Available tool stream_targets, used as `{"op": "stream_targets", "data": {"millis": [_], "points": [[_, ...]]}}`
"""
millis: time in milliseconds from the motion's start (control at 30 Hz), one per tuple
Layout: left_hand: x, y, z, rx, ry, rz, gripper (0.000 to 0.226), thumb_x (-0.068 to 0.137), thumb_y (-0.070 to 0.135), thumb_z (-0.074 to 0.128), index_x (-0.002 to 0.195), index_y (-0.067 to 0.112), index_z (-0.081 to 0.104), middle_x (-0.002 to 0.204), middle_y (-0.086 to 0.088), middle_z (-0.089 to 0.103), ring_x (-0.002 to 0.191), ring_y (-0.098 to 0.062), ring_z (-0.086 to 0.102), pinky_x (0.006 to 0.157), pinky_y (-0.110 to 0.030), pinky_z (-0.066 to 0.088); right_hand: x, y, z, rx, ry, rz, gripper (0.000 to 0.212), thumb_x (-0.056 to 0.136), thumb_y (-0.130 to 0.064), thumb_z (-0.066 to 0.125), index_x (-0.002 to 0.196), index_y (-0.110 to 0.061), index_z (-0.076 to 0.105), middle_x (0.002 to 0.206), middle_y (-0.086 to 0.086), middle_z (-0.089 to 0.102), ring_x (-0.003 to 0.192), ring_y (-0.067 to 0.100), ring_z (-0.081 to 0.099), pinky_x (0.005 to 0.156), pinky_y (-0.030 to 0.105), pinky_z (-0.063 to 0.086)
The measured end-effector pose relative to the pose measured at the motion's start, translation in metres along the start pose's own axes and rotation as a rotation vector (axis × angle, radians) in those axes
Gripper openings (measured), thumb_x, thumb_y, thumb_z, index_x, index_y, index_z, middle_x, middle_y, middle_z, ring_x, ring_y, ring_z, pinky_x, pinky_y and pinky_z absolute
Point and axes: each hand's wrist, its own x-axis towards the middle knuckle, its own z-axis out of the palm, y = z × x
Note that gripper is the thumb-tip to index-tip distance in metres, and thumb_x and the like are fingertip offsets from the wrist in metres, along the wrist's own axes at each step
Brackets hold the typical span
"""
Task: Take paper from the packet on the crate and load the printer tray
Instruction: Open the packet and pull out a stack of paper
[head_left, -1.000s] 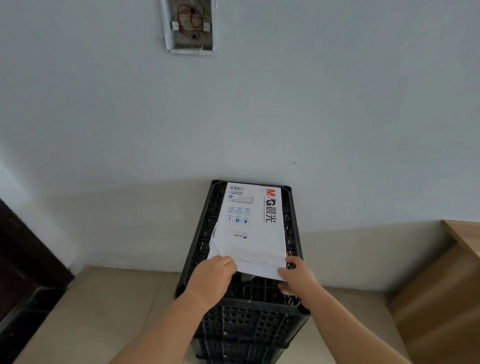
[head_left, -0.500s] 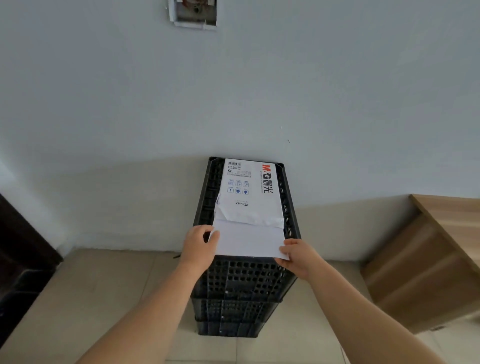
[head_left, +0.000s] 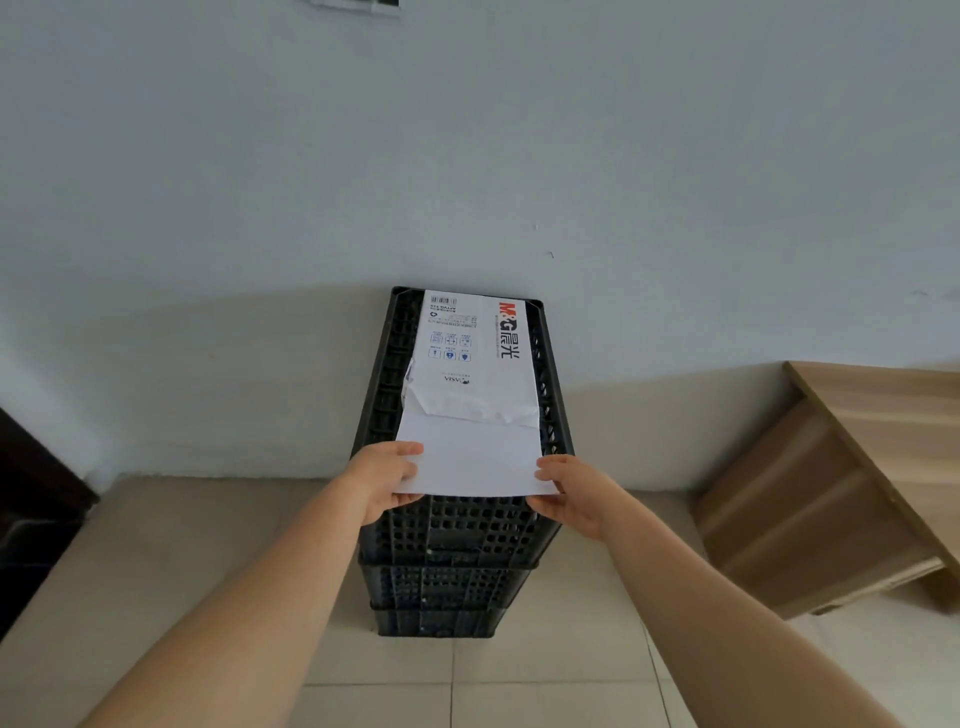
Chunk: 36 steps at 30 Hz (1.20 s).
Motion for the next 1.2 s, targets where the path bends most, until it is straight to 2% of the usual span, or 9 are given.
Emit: {"op": "stream_targets", "data": {"millis": [133,267,367,500,633,767,900,1067,1200], "points": [[-0.01,0.0,0.003,-0.032,0.022,-0.014,0.037,0.092,-0.008,0.047,0.123,0.009,0.058,0.127,-0.014,0.051,0.107,-0.03,0.055,0.065,-0.033,0.052,0.007,0.001,-0.001,-0.062,-0.033,-0.024,0.034,0.091,-0.003,0.059,0.123,-0.012,0.056,0.122,0.011,0.056,0.104,0.028,0.059,0.063,0.033,0.056],[-0.025,-0.006,0.003,-0.017,0.014,-0.002,0.036,0.091,-0.005,0.049,0.12,0.013,0.06,0.124,-0.012,0.054,0.106,-0.029,0.057,0.065,-0.032,0.054,0.004,0.007,-0.004,-0.007,-0.002,-0.016,0.03,0.088,0.006,0.058,0.114,-0.009,0.062,0.122,0.015,0.056,0.1,0.028,0.06,0.058,0.03,0.057],[-0.038,-0.014,-0.002,0.019,0.032,0.021,0.032,0.089,-0.003,0.05,0.111,0.014,0.065,0.12,-0.01,0.057,0.103,-0.027,0.058,0.069,-0.034,0.054,-0.005,0.016,-0.006,0.02,0.016,-0.009,0.023,0.087,0.006,0.058,0.103,-0.007,0.067,0.116,0.014,0.06,0.092,0.025,0.061,0.051,0.027,0.055],[-0.059,-0.023,-0.008,0.011,0.033,0.049,0.026,0.087,-0.001,0.056,0.108,0.013,0.066,0.116,-0.01,0.06,0.1,-0.026,0.06,0.069,-0.033,0.053,-0.022,0.029,-0.004,-0.007,0.064,-0.074,0.02,0.083,0.001,0.068,0.102,-0.004,0.069,0.108,0.014,0.066,0.086,0.024,0.064,0.055,0.028,0.053],[-0.076,-0.035,-0.014,0.046,0.009,0.09,0.025,0.086,-0.001,0.059,0.101,0.017,0.067,0.112,-0.009,0.065,0.095,-0.025,0.063,0.069,-0.032,0.051,-0.042,0.044,-0.004,-0.086,0.105,-0.162,0.019,0.082,0.001,0.068,0.098,-0.011,0.07,0.106,0.016,0.069,0.082,0.026,0.067,0.063,0.029,0.053],[-0.092,-0.052,-0.019,0.07,-0.004,0.155,0.03,0.084,-0.003,0.061,0.102,0.021,0.068,0.113,-0.006,0.063,0.099,-0.026,0.062,0.078,-0.033,0.053,-0.064,0.061,0.0,-0.214,0.159,-0.251,0.039,0.082,0.0,0.064,0.118,-0.016,0.065,0.116,0.01,0.063,0.084,0.023,0.066,0.067,0.028,0.052],[-0.116,-0.061,-0.023,0.071,0.001,0.218,0.035,0.084,-0.005,0.06,0.107,0.021,0.066,0.114,-0.005,0.062,0.096,-0.021,0.063,0.072,-0.026,0.05,-0.089,0.074,0.004,-0.248,0.156,-0.292,0.045,0.084,0.0,0.062,0.127,-0.016,0.06,0.115,0.006,0.059,0.083,0.018,0.063,0.062,0.023,0.049],[-0.155,-0.062,-0.025,0.101,0.049,0.329,0.036,0.084,-0.003,0.062,0.106,0.026,0.067,0.115,-0.005,0.066,0.096,-0.02,0.065,0.07,-0.024,0.05,-0.119,0.073,0.004,-0.181,0.118,-0.416,0.042,0.087,0.001,0.061,0.126,-0.015,0.06,0.112,0.004,0.062,0.084,0.016,0.064,0.07,0.025,0.05],[-0.187,-0.051,-0.004,0.119,0.135,0.434,0.037,0.083,-0.003,0.062,0.106,0.026,0.067,0.111,-0.002,0.066,0.093,-0.017,0.065,0.07,-0.023,0.05,-0.143,0.065,-0.009,-0.114,0.086,-0.543,0.041,0.087,-0.002,0.063,0.121,-0.025,0.063,0.122,0.006,0.063,0.105,0.023,0.064,0.092,0.039,0.052]]}}
